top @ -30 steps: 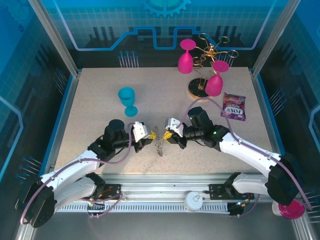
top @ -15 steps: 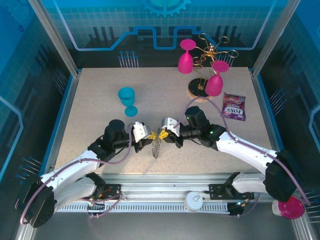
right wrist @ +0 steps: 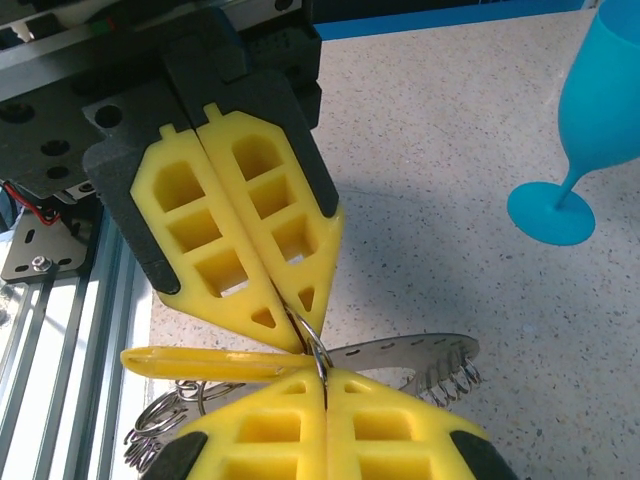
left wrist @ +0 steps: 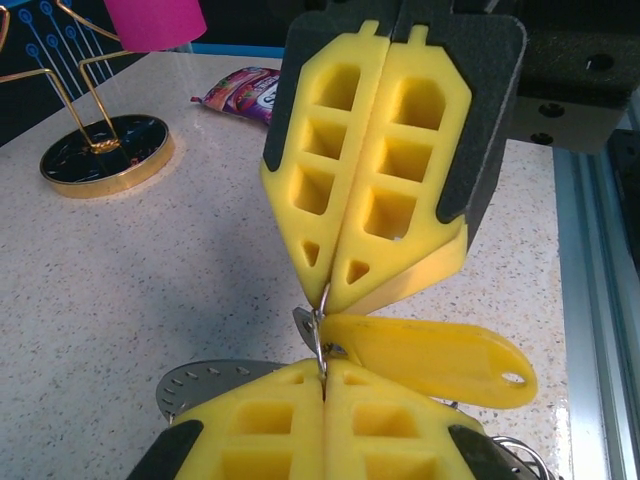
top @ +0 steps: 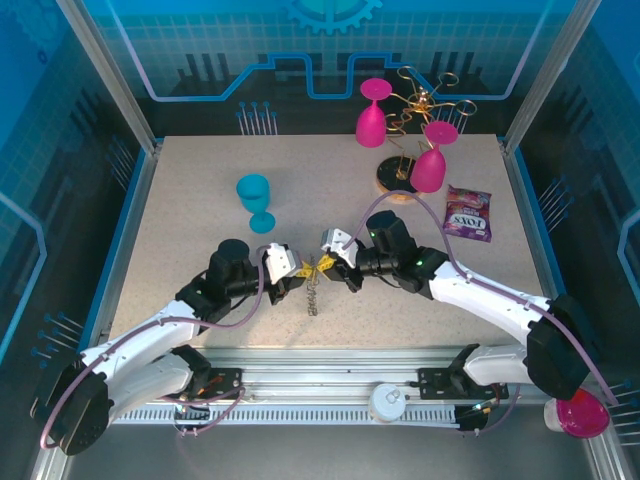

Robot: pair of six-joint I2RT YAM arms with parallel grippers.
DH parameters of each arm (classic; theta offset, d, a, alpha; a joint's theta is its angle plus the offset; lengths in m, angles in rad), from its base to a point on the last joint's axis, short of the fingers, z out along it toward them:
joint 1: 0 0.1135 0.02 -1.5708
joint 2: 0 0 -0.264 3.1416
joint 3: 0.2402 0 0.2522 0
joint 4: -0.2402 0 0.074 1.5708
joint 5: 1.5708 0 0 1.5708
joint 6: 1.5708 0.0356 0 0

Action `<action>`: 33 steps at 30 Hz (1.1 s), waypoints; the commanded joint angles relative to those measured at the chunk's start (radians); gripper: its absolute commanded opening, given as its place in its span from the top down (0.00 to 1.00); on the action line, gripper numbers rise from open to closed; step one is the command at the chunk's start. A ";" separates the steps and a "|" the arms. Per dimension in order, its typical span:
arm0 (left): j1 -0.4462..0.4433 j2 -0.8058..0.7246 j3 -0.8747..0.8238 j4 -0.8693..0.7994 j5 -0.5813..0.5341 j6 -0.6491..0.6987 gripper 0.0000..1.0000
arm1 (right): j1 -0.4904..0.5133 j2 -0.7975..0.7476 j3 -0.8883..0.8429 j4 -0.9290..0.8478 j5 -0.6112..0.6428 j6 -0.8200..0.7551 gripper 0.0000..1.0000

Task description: Put the keys on the keyring

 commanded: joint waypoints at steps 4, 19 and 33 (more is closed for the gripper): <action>-0.011 -0.043 -0.018 0.065 -0.022 0.051 1.00 | -0.001 0.005 0.031 -0.024 0.070 0.051 1.00; -0.050 -0.090 -0.035 0.064 -0.107 0.139 1.00 | -0.005 0.051 0.163 -0.187 0.025 0.070 1.00; -0.061 -0.077 -0.036 0.101 -0.167 0.109 1.00 | 0.016 0.075 0.175 -0.088 0.101 0.364 1.00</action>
